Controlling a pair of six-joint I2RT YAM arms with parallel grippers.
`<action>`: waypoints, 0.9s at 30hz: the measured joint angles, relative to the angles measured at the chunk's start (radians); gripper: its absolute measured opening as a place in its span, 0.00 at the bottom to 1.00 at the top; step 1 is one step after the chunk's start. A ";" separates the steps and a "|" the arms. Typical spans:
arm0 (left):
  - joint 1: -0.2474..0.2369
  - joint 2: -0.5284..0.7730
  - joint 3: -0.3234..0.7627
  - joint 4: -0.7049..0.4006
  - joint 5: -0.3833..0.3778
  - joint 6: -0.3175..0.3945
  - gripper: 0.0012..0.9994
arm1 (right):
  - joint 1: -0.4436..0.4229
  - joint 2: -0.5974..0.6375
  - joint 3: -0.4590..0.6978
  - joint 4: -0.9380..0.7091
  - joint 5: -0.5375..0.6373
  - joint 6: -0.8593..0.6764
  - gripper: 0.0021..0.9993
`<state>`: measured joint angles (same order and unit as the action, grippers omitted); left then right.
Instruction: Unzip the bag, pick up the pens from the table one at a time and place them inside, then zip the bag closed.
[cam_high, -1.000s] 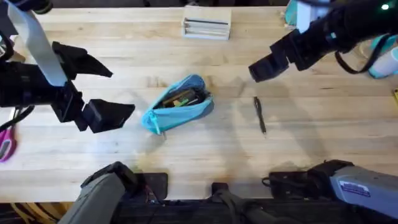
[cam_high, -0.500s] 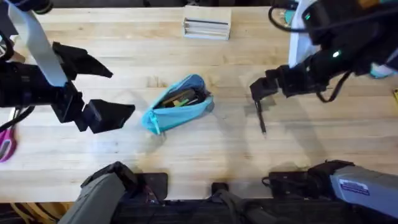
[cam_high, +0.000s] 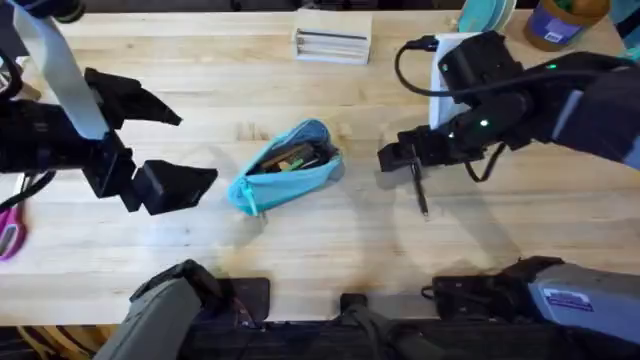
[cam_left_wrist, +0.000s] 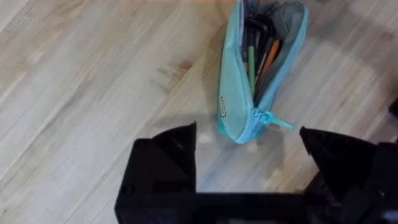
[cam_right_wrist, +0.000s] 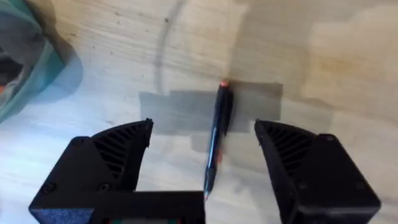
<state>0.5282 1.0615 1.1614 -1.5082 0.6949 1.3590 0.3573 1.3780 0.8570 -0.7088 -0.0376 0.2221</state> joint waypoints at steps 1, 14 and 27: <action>0.000 0.000 0.000 0.000 0.000 0.000 0.99 | 0.000 0.014 0.000 0.015 0.001 -0.013 1.00; 0.000 0.000 0.000 -0.004 0.000 0.000 0.99 | 0.008 0.128 0.011 0.024 0.052 -0.051 0.95; 0.000 0.000 0.000 -0.004 0.000 0.000 0.99 | 0.001 0.132 0.015 0.045 0.097 -0.069 0.05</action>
<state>0.5282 1.0615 1.1614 -1.5124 0.6949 1.3590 0.3584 1.5101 0.8719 -0.6643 0.0593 0.1528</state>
